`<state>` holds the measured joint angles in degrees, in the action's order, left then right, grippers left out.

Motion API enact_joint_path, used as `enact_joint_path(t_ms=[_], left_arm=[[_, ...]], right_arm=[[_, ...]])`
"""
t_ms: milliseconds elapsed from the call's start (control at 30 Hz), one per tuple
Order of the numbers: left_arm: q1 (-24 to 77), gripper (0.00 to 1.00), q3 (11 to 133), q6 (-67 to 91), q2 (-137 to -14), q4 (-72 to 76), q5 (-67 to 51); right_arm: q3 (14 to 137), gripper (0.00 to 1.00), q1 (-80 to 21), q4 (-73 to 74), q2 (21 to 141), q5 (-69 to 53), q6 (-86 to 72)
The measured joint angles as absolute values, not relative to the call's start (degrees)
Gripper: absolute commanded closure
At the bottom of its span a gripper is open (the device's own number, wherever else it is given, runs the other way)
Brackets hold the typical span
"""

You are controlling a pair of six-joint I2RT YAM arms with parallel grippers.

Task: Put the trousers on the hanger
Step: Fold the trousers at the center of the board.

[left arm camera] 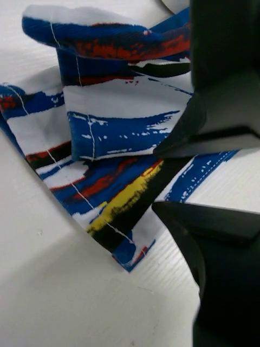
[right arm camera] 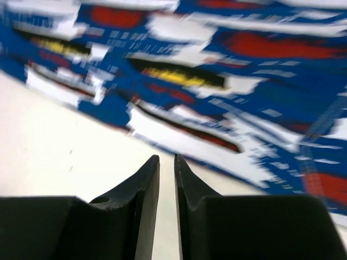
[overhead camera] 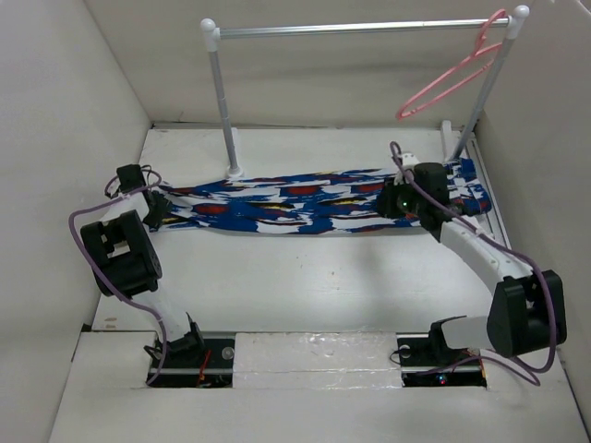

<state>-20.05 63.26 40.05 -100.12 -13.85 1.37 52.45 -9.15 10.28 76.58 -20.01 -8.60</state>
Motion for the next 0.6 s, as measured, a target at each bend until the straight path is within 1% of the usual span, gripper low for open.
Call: enact_joint_path(t_ms=[133,267,333,400,467,500,567,600], left_arm=[[-20.2,0.63,63.5,41.1,-101.2,-11.9,-0.4],[-19.9,0.63,63.6,41.5,-102.7,-9.6,-1.8],[-19.9,0.64,63.5,41.7,-103.1,-8.4,-2.6],[-19.9,0.67,63.5,41.8,-103.3,-7.6,-3.0],[-19.9,0.73,63.5,42.0,-103.7,-6.8,-3.0],[-19.9,0.8,63.5,42.2,-104.1,-6.4,-3.2],[-19.9,0.87,63.5,42.5,-104.9,-5.9,-3.5],[-19.9,0.95,63.5,42.5,-105.1,-5.7,-3.6]], right_arm=[[49.2,0.76,-16.1,10.0,75.4,-20.2,-7.7],[47.0,0.77,-19.8,10.1,75.4,-20.2,-6.6],[46.3,0.76,-21.2,10.3,75.5,-20.2,-6.1],[45.9,0.77,-22.3,10.5,75.5,-20.2,-5.8],[45.6,0.76,-23.2,10.5,75.5,-20.1,-5.6],[45.4,0.77,-23.6,10.5,75.5,-20.1,-5.6],[44.9,0.77,-24.5,10.5,75.5,-20.0,-5.4],[44.7,0.77,-24.9,10.6,75.5,-20.0,-5.3]])
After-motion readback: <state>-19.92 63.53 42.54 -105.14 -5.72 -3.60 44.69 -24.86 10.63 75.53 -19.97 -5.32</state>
